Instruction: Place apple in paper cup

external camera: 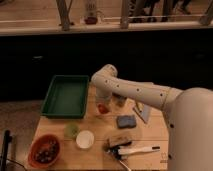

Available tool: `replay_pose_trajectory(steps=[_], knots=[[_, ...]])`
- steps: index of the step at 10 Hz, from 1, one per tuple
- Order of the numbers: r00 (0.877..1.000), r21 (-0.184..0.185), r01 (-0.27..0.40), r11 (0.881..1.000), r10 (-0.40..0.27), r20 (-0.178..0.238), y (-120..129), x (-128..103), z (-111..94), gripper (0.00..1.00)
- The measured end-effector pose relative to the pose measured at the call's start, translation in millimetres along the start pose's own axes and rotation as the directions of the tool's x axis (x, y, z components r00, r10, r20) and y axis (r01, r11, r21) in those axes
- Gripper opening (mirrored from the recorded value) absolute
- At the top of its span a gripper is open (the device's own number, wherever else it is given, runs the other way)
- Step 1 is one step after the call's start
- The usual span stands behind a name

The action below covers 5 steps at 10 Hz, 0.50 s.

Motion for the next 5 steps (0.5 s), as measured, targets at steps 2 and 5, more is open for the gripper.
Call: replay_pose_trajectory(steps=[2, 5], knots=[[1.000, 0.016, 0.005, 1.000, -0.005, 0.013, -3.2, -2.4, -12.8, 0.00], [0.999, 0.035, 0.007, 0.999, -0.008, 0.033, -4.2, -5.9, -30.0, 0.00]])
